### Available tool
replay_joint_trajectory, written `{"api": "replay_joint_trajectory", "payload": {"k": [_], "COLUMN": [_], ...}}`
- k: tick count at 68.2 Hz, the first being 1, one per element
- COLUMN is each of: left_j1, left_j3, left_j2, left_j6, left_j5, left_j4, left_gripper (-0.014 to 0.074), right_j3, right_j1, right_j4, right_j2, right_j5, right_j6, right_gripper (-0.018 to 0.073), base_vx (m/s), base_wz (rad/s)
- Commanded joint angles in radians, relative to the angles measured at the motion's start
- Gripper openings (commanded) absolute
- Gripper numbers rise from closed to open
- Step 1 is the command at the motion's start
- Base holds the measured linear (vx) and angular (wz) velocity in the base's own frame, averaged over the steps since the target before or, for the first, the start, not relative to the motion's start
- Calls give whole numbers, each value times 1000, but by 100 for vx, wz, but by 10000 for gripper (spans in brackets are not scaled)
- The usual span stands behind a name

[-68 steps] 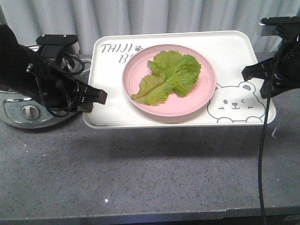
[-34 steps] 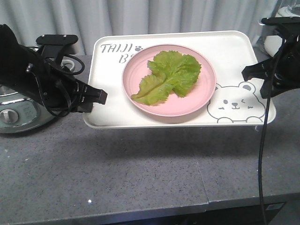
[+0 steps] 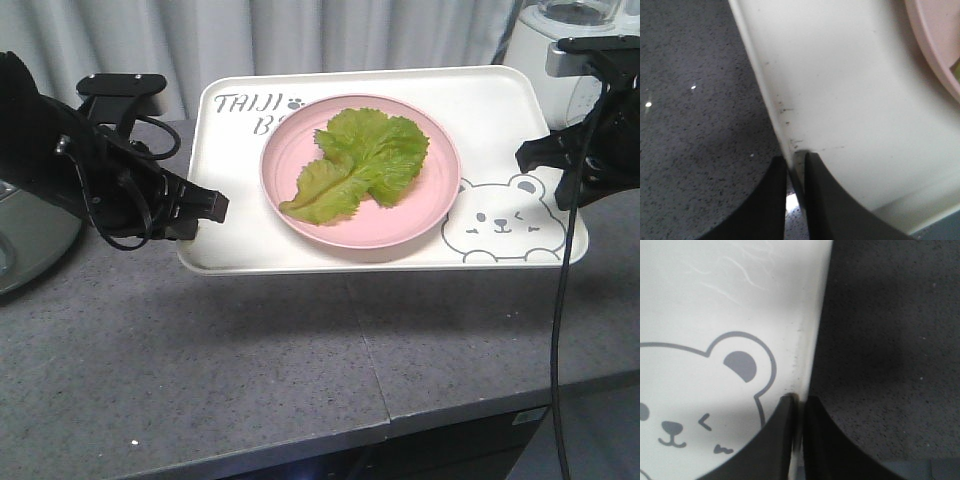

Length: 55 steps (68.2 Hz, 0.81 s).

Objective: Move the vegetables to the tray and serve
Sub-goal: 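Turn the base away from the counter while holding the tray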

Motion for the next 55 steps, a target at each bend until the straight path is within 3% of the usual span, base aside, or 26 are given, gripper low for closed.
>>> {"api": "replay_joint_trajectory", "payload": {"k": [1,55], "left_j1": [-14,-14], "left_j3": [-30,-30], "left_j2": [-46,-46], "left_j6": [44,44], "left_j5": [-57,-57], "left_j4": [-45,-46], "left_gripper": [-6,-6], "right_j3": [-30,-30], "right_j1": [7,7], "right_j4": [29,29], "right_j2": [-51,-51], "right_j5": [-5,-5], "right_j6": [-29,-29], "right_gripper": [-6,-6], "base_vx": [0,-1], "base_wz": [-28,-33]}}
